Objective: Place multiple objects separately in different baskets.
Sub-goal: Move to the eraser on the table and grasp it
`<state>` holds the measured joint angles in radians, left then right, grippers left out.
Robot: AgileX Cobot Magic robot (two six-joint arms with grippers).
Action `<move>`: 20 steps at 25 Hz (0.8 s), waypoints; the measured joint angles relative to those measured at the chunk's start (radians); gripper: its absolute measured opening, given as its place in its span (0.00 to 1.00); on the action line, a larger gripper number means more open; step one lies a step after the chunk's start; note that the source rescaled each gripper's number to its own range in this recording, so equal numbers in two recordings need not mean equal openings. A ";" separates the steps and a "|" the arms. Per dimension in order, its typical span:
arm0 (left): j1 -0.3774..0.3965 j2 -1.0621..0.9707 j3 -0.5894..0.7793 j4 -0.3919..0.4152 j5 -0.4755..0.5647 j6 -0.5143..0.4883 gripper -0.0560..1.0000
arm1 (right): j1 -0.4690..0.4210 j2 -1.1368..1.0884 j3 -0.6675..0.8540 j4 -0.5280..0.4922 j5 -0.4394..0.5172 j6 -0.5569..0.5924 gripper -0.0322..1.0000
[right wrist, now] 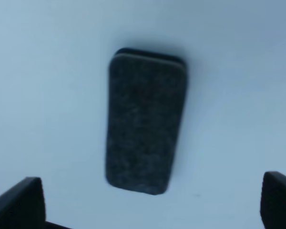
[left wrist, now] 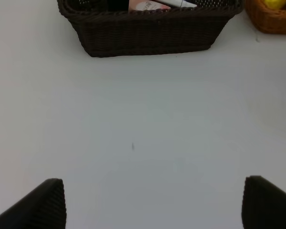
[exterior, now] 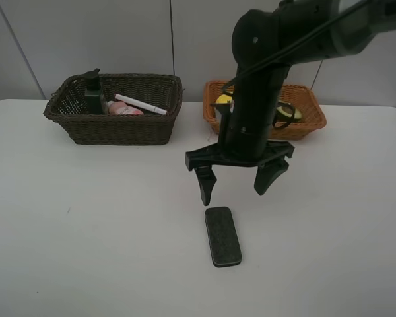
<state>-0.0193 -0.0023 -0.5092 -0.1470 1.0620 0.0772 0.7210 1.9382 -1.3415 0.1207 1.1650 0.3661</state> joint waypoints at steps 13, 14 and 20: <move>0.000 0.000 0.000 0.000 0.000 0.000 0.92 | 0.066 0.105 0.027 0.014 -0.115 0.063 0.99; 0.000 0.000 0.000 0.000 0.000 0.000 0.92 | 0.066 0.120 0.027 0.014 -0.125 0.063 0.99; 0.000 0.000 0.000 0.000 0.000 0.000 0.92 | 0.066 0.166 0.027 0.008 -0.174 0.065 0.99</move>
<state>-0.0193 -0.0023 -0.5092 -0.1470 1.0620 0.0772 0.7873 2.1045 -1.3145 0.1292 0.9907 0.4312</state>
